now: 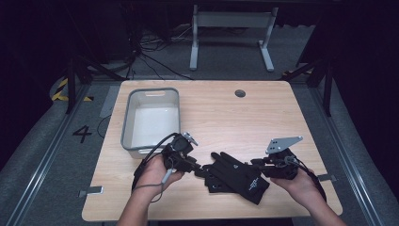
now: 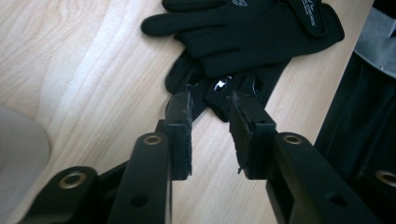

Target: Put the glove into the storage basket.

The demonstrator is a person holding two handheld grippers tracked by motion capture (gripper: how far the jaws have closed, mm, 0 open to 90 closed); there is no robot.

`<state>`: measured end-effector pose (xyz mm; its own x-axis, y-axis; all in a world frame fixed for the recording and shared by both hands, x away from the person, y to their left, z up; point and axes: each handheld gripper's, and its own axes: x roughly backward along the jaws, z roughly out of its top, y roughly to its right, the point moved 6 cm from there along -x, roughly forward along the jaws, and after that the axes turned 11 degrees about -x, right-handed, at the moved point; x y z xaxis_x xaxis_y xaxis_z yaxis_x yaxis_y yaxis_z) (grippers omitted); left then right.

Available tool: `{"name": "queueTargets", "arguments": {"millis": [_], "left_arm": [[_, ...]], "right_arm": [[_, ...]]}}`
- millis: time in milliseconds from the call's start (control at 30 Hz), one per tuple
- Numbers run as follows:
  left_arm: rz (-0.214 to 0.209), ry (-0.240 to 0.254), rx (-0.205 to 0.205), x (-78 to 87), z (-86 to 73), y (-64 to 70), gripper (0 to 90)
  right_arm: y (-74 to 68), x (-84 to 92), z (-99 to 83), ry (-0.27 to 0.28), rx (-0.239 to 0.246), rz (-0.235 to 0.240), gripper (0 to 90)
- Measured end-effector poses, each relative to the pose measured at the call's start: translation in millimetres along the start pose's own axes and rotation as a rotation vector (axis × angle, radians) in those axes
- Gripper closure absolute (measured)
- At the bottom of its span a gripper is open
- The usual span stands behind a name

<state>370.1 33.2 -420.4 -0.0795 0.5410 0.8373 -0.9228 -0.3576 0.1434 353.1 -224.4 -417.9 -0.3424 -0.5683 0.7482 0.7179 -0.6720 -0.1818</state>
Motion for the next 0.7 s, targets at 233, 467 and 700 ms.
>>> {"name": "queueTargets", "arguments": {"millis": [233,467,700], "left_arm": [[-0.033,-0.029,0.011,-10.0,3.3,5.7,74.7],[-0.071,-0.102,-0.006,-29.8,7.6,14.3,78.7],[-0.088,-0.117,0.016,-48.3,13.2,14.6,73.8]], "right_arm": [[15.4,8.1,-9.9,-0.002,-0.050,-0.023,77.0],[28.7,8.7,-24.2,-0.023,-0.135,-0.046,75.1],[36.4,3.2,-43.7,-0.082,-0.178,-0.062,74.7]]}}
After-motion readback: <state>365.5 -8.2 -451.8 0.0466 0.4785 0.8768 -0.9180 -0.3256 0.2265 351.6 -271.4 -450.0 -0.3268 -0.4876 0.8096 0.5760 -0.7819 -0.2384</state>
